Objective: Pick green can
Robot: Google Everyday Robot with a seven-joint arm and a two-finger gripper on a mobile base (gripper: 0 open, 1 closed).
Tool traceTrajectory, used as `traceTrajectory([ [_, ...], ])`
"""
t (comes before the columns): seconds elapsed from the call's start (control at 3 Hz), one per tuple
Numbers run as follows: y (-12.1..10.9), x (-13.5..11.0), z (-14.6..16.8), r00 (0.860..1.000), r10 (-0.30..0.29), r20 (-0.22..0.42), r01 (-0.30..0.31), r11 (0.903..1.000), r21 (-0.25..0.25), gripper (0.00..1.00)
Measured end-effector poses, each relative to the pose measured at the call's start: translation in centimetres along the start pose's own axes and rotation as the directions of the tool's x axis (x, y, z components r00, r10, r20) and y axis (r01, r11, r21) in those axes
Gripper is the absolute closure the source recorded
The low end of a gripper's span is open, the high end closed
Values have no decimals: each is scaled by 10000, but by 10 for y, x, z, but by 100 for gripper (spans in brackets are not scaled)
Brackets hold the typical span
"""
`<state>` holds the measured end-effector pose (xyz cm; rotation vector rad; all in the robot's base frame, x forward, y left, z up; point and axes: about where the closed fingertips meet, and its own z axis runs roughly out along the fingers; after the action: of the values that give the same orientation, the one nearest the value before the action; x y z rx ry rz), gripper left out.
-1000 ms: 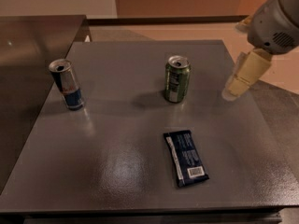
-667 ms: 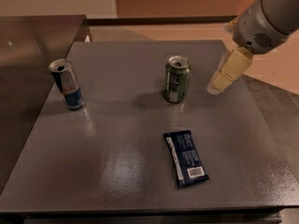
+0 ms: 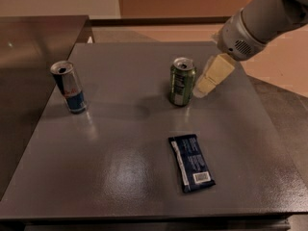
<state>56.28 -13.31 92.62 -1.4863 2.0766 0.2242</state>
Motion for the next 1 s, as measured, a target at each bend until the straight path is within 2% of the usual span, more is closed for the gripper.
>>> traceTrajectory([
  [0.67, 10, -22, 34, 9994, -29, 350, 51, 9979, -642, 0],
  [1.0, 15, -27, 46, 9994, -80, 333, 111, 9956, -927, 18],
])
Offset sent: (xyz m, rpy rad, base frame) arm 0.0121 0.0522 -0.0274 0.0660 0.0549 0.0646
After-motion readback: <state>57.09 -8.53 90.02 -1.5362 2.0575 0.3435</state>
